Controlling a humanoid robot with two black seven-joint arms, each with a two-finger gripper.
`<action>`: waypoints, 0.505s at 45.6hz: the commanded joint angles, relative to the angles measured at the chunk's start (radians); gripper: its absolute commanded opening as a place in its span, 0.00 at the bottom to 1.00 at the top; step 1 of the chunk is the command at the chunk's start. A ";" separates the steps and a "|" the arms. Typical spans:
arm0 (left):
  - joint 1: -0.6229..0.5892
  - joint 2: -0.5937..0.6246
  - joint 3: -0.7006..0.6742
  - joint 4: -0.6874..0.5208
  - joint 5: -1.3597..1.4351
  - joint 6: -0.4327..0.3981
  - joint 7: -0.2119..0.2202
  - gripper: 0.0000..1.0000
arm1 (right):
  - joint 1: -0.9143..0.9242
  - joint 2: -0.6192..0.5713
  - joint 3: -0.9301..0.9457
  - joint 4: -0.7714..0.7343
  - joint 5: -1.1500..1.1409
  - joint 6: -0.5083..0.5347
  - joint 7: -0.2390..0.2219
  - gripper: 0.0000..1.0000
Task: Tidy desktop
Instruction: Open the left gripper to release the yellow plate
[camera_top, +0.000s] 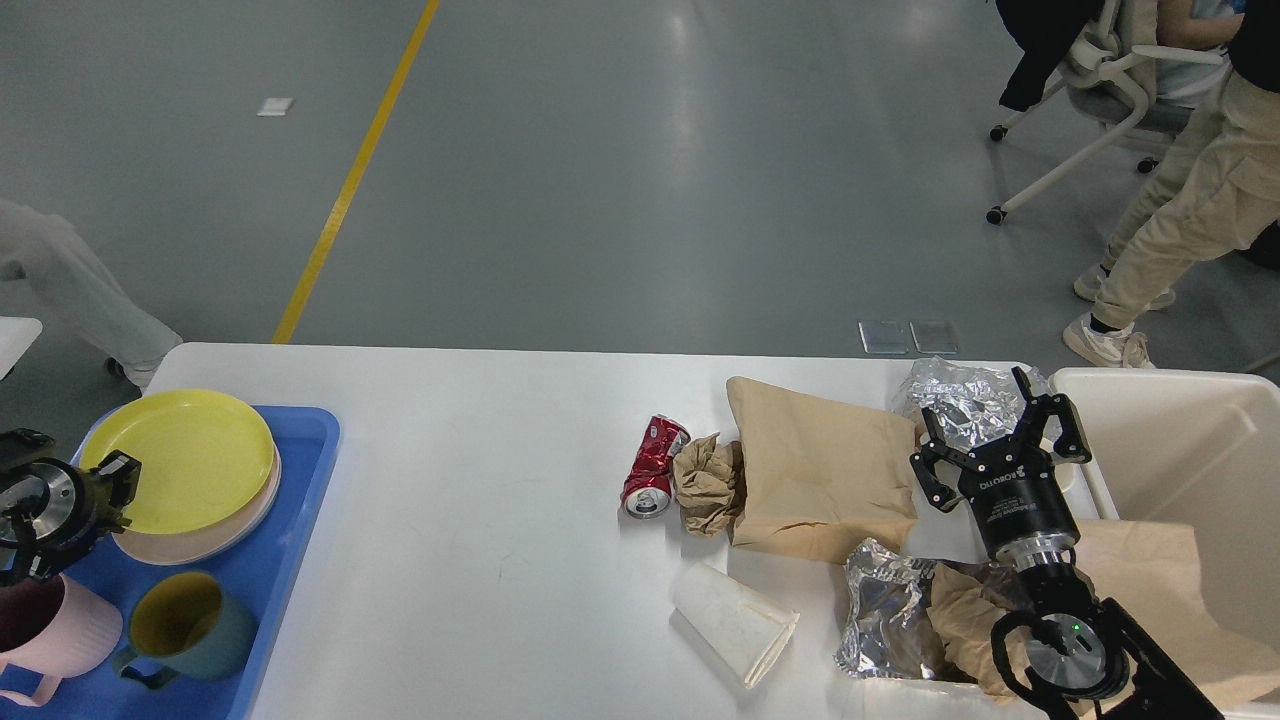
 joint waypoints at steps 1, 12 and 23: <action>-0.002 -0.002 -0.001 -0.017 -0.001 -0.003 0.001 0.03 | 0.000 0.000 0.000 0.000 0.000 0.000 0.000 1.00; -0.005 -0.001 -0.001 -0.066 -0.001 0.001 0.009 0.13 | 0.000 0.000 0.000 0.000 0.000 0.000 0.000 1.00; -0.016 0.010 0.002 -0.072 0.000 0.008 0.009 0.75 | 0.001 0.000 0.000 0.000 0.000 0.000 0.000 1.00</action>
